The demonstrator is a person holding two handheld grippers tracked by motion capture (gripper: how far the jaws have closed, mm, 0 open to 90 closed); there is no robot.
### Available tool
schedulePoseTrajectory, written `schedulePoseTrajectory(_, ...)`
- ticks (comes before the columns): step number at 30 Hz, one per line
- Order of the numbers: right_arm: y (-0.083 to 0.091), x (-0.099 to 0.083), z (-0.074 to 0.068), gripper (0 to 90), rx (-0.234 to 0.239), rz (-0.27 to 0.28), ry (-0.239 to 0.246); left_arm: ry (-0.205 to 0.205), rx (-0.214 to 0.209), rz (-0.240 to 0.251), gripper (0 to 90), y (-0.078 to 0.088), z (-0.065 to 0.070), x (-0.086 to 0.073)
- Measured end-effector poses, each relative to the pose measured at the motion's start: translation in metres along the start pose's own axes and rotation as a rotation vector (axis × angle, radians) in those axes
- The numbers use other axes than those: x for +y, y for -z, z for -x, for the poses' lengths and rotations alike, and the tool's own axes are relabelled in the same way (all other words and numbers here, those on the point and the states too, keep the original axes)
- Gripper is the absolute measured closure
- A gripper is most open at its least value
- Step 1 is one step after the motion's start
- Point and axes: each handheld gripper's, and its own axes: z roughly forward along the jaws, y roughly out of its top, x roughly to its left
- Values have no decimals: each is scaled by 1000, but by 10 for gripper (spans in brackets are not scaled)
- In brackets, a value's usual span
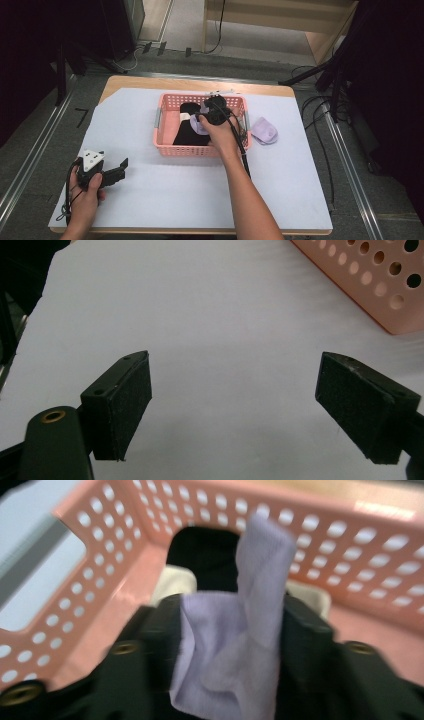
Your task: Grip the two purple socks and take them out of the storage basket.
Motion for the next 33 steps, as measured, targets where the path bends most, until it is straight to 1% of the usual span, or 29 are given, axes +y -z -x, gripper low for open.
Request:
schedulePoseTrajectory(1,-4,1,0,371,-14,-37,-4,-1,-1,-4,154,0,0,0)
schedulePoseTrajectory(4,-10,4,-2,272,-26,-68,-27,-1,-2,-1,154,0,0,0)
schedulePoseTrajectory(6,-15,5,-3,212,-40,-105,-46,-4,-3,-6,154,0,0,0)
schedulePoseTrajectory(7,-19,6,-5,187,-49,-125,-46,-6,-2,-5,154,0,0,0)
schedulePoseTrajectory(10,-25,7,-7,147,-59,-154,-37,-7,-2,-3,154,0,0,0)
schedulePoseTrajectory(12,-30,7,-9,139,-70,-188,-30,-7,-3,0,154,0,0,0)
schedulePoseTrajectory(15,-35,7,-8,150,-83,-229,-35,-8,-2,3,154,0,1,0)
schedulePoseTrajectory(16,-36,6,-7,194,-87,-234,-38,-8,-2,2,154,0,1,0)
schedulePoseTrajectory(17,-35,6,-6,284,-81,-233,-48,-9,-2,1,154,0,1,0)
schedulePoseTrajectory(18,-35,6,-6,406,-64,-231,-38,-9,-3,2,154,0,1,0)
schedulePoseTrajectory(19,-33,6,-6,488,-47,-225,-30,-9,-2,0,154,0,1,0)
schedulePoseTrajectory(21,-30,7,-8,635,-55,-213,-18,-9,-3,1,154,0,1,0)
schedulePoseTrajectory(24,-26,8,-7,777,-40,-205,-20,-9,-3,0,154,0,1,0)
schedulePoseTrajectory(27,-22,7,-5,803,-19,-195,-29,-8,-4,0,154,0,0,0)
schedulePoseTrajectory(30,-14,6,-3,808,-27,-148,-29,-9,-4,3,154,0,1,0)
schedulePoseTrajectory(31,-11,5,-3,808,-32,-121,-24,-8,-4,3,154,0,1,0)
schedulePoseTrajectory(33,-6,4,-2,809,-38,-85,-11,-9,-4,-1,154,0,0,0)
